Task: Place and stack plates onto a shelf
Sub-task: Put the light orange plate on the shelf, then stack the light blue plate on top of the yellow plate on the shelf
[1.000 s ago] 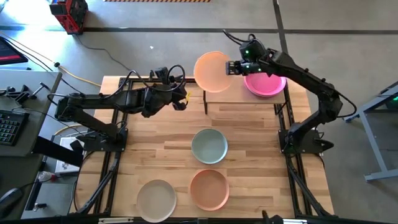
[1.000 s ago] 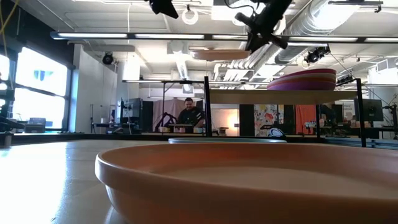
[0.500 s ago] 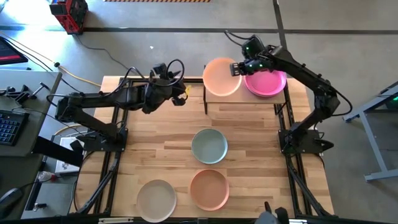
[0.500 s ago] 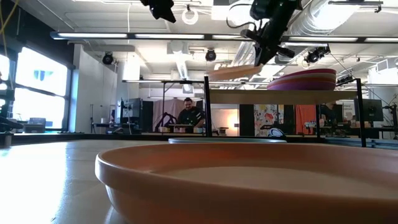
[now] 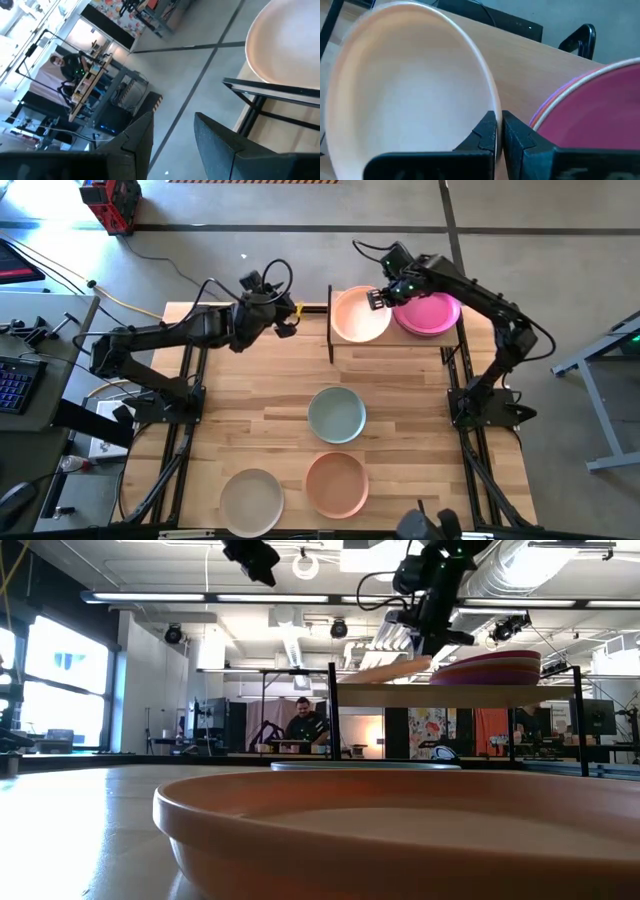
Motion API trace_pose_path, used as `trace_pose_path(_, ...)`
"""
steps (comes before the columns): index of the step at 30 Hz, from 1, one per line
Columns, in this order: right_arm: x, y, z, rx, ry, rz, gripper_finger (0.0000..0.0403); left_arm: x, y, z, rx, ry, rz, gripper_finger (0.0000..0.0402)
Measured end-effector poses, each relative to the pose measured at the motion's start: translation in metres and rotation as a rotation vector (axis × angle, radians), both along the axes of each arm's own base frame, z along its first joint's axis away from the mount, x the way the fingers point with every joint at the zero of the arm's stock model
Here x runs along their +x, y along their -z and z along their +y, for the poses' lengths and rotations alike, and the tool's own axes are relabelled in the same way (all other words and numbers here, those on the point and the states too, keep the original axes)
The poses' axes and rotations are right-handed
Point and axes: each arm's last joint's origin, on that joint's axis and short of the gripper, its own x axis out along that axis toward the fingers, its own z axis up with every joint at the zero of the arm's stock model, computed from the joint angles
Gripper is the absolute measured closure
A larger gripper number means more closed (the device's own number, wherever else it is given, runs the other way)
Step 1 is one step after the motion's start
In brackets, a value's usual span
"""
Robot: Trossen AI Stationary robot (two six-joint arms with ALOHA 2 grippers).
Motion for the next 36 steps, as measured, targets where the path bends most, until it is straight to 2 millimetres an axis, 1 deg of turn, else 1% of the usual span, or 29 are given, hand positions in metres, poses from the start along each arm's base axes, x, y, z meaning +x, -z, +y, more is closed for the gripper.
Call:
trace_pose_path(10, 0.0005, 0.0033, -0.0035, -0.016, -0.006, 0.027, 0.0403, -0.0028, 0.0, 0.0095, -0.009, -0.035, -0.017, 0.027)
trace_pose_path(22, 0.0007, 0.0031, -0.0038, -0.022, -0.004, 0.027, 0.0401, -0.0028, 0.0, 0.0095, -0.008, -0.035, -0.016, 0.027)
trace_pose_path(26, 0.0003, 0.0031, -0.0041, -0.033, 0.004, 0.038, 0.0386, -0.0028, 0.0, 0.0095, -0.008, -0.035, -0.015, 0.027)
trace_pose_path(32, -0.0001, 0.003, -0.0046, -0.044, 0.019, 0.048, 0.0342, -0.0028, 0.0, 0.0095, -0.008, -0.035, -0.015, 0.027)
trace_pose_path(36, 0.0001, 0.0027, -0.0046, -0.045, 0.018, 0.043, 0.0331, -0.0029, 0.0002, 0.0094, -0.008, -0.034, -0.014, 0.027)
